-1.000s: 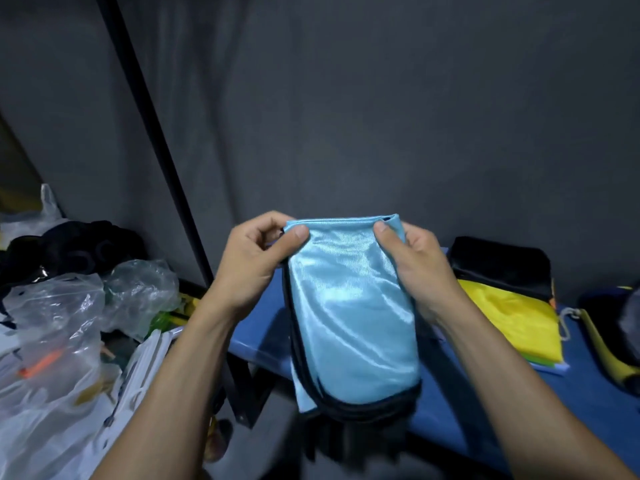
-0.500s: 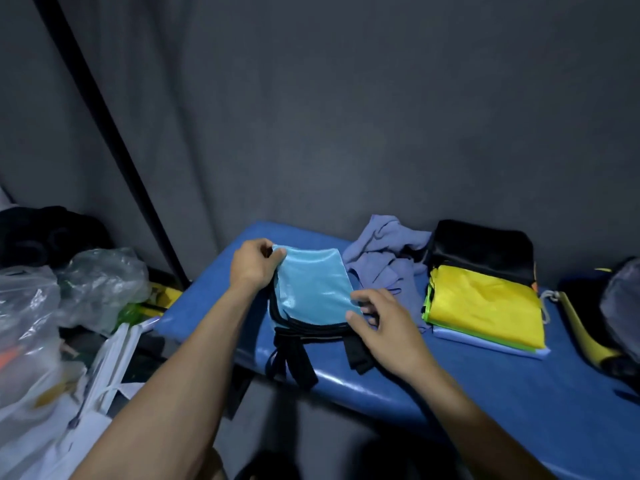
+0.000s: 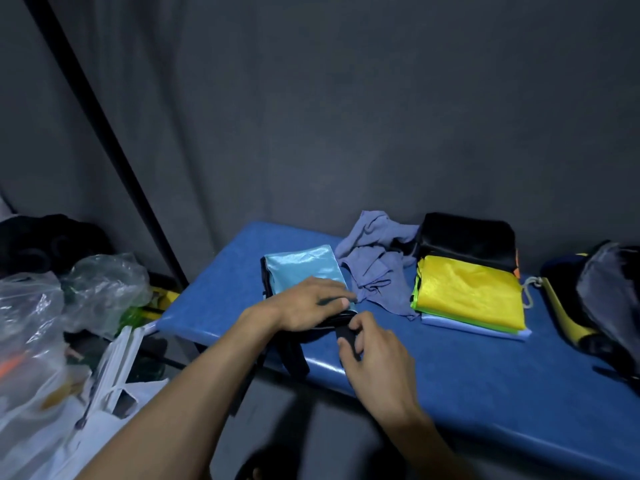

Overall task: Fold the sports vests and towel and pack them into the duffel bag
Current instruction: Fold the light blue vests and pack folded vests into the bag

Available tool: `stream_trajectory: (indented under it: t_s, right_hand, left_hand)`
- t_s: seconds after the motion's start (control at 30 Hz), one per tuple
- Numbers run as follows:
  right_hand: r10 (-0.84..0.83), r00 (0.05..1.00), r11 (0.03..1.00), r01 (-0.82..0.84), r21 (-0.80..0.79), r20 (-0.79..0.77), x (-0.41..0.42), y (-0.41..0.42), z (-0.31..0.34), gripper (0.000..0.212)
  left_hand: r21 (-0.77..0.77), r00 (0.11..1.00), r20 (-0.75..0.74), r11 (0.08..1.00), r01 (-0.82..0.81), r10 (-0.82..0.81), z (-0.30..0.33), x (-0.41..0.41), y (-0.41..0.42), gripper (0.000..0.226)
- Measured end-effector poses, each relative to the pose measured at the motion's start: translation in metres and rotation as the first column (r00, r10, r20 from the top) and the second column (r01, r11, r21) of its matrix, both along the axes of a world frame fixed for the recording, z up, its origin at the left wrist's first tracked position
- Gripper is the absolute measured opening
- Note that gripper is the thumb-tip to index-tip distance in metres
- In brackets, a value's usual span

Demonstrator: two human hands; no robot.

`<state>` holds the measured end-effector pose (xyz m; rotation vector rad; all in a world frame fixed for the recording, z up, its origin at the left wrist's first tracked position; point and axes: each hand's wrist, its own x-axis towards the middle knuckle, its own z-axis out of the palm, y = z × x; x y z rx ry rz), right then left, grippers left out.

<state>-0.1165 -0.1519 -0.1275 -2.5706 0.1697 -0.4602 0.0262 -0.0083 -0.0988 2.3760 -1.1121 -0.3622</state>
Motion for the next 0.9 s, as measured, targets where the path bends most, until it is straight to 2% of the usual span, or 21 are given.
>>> stream_trajectory:
  t_s: [0.07, 0.2, 0.27, 0.37, 0.47, 0.53, 0.6, 0.73, 0.8, 0.9]
  right_hand:
    - [-0.012, 1.0, 0.998, 0.011, 0.066, 0.006, -0.002, 0.004, -0.002, 0.02]
    - [-0.087, 0.995, 0.912, 0.101, 0.398, -0.052, -0.004, -0.001, -0.004, 0.011]
    - [-0.053, 0.994, 0.893, 0.089, 0.441, -0.094, -0.005, -0.008, -0.004, 0.009]
    - [0.084, 0.991, 0.968, -0.057, 0.243, -0.101, -0.009, -0.013, -0.004, 0.006]
    - [0.213, 0.959, 0.974, -0.224, -0.037, -0.189, -0.013, -0.015, 0.0, 0.044]
    - [0.246, 0.943, 0.945, -0.285, -0.161, -0.224, -0.015, -0.018, 0.0, 0.056]
    - [0.268, 0.94, 0.93, -0.31, -0.2, -0.209, -0.015, -0.022, -0.002, 0.054]
    - [0.362, 0.911, 0.915, -0.388, -0.112, -0.198, -0.01, -0.031, -0.004, 0.045]
    - [0.382, 0.913, 0.913, -0.397, -0.096, -0.142, -0.009, -0.036, -0.006, 0.032]
    - [0.358, 0.933, 0.912, -0.354, -0.208, -0.022, -0.009, -0.042, -0.012, 0.025]
  left_hand:
    - [0.069, 0.996, -0.068, 0.996, -0.053, 0.057, -0.003, -0.002, 0.003, 0.042]
    - [0.172, 0.99, -0.125, 0.984, -0.042, 0.064, -0.006, -0.005, 0.005, 0.046]
    - [0.21, 0.989, -0.134, 0.977, -0.04, 0.069, -0.006, -0.005, 0.005, 0.049]
    - [0.225, 0.985, -0.159, 0.974, -0.032, 0.069, -0.007, -0.005, 0.007, 0.053]
    - [0.218, 0.979, -0.187, 0.975, -0.034, 0.076, -0.007, -0.005, 0.008, 0.057]
    - [0.217, 0.976, -0.203, 0.976, -0.035, 0.08, -0.005, -0.006, 0.008, 0.057]
    - [0.219, 0.976, -0.206, 0.975, -0.031, 0.078, -0.004, -0.007, 0.007, 0.056]
    - [0.21, 0.972, -0.223, 0.977, -0.023, 0.071, 0.002, -0.008, 0.007, 0.048]
    - [0.203, 0.97, -0.234, 0.979, -0.021, 0.07, 0.004, -0.008, 0.008, 0.045]
    - [0.161, 0.965, -0.252, 0.987, -0.027, 0.067, 0.006, -0.008, 0.008, 0.04]
